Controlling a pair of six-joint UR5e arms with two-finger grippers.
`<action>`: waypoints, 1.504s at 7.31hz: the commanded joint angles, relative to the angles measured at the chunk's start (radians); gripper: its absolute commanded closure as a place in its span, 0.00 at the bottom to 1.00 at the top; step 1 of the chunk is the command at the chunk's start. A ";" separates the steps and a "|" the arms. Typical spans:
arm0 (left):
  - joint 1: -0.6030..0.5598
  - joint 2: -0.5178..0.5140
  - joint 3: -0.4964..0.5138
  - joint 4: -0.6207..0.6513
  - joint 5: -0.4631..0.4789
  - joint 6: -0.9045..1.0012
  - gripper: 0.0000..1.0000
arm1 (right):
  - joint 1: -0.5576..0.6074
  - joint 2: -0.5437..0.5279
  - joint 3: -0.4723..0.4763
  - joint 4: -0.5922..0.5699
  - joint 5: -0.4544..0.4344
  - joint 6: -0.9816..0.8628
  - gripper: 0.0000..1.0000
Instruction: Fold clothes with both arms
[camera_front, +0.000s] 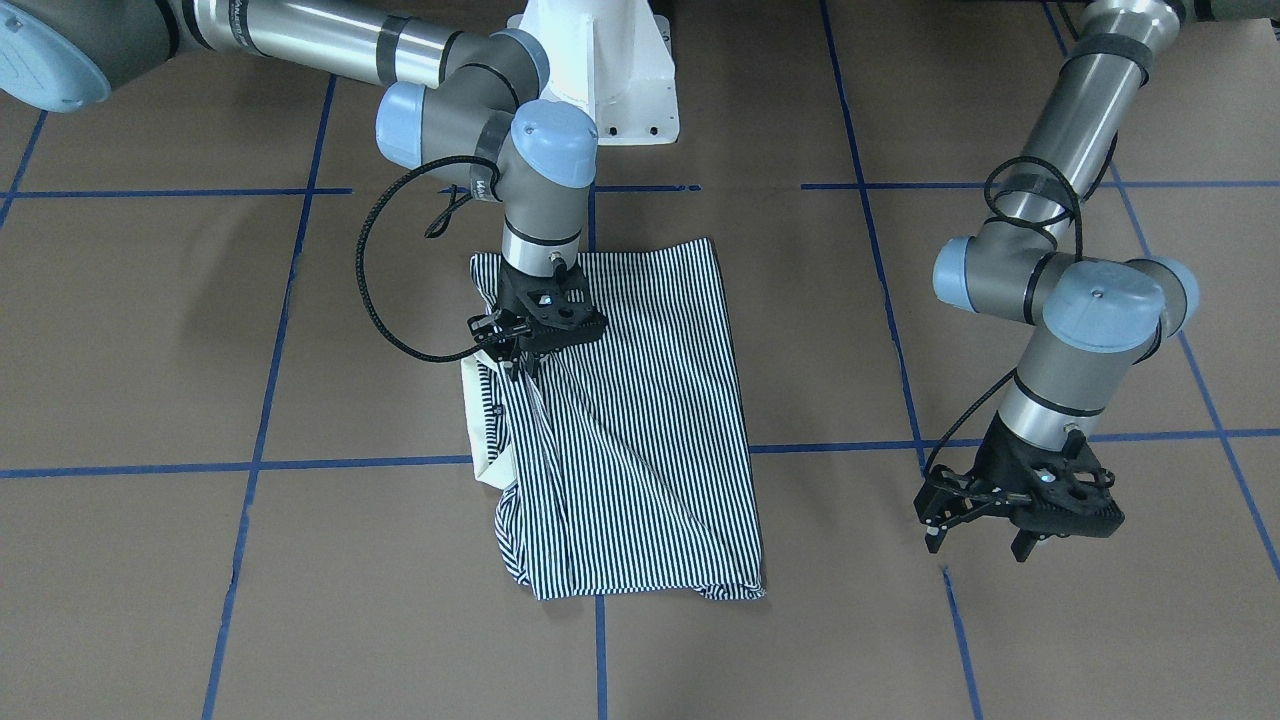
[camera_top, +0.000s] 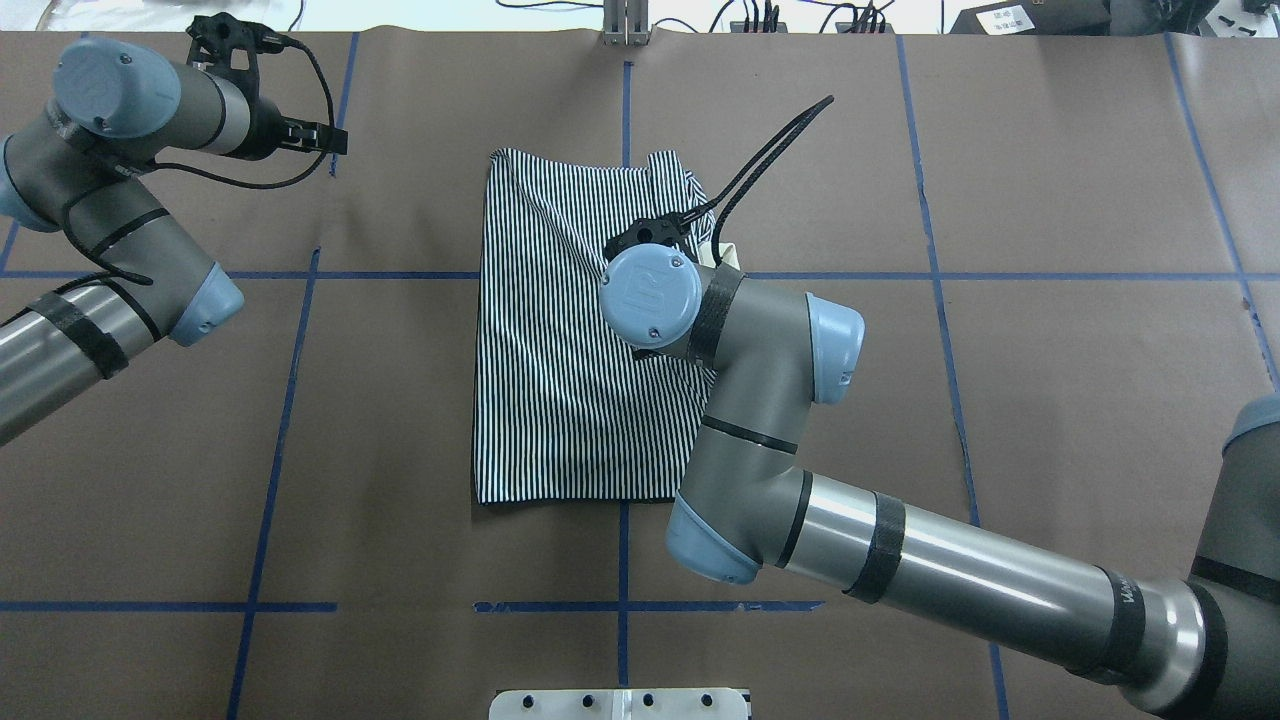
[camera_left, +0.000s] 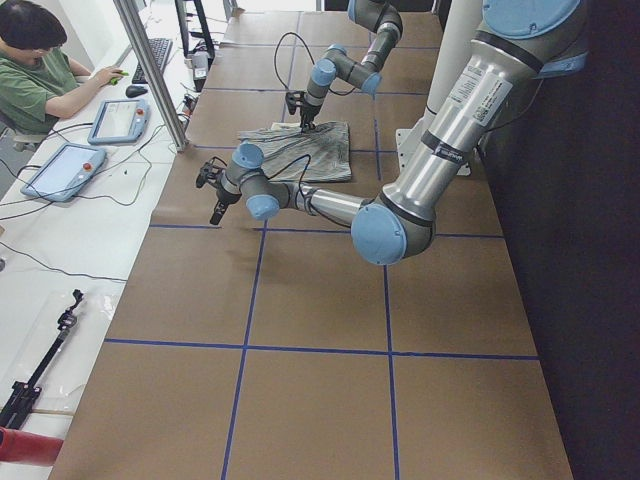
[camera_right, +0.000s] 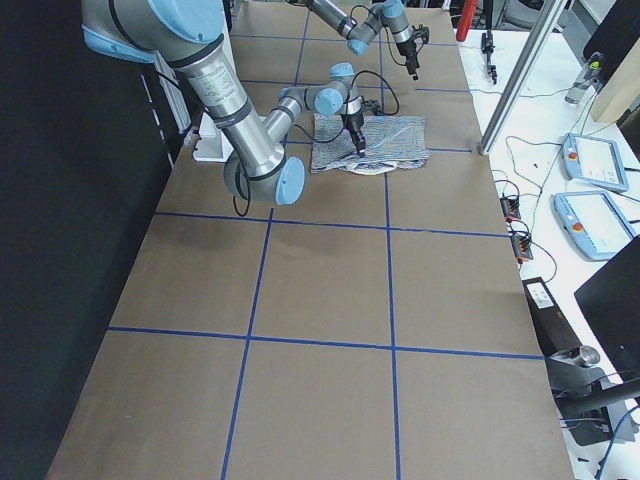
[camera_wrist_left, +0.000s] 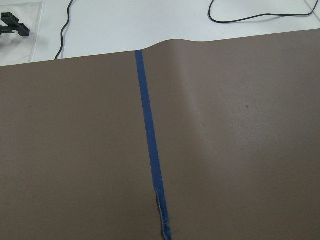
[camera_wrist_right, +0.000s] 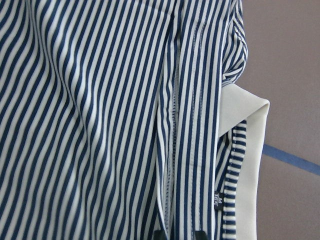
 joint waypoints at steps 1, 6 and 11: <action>0.000 0.000 0.000 0.000 0.000 0.000 0.00 | 0.000 0.005 -0.006 0.000 0.001 0.001 0.68; 0.000 0.000 0.000 -0.002 0.000 0.000 0.00 | -0.007 0.003 -0.004 0.012 -0.001 0.007 1.00; 0.003 0.000 -0.002 -0.002 0.000 -0.002 0.00 | 0.001 -0.159 0.152 0.055 0.027 -0.004 1.00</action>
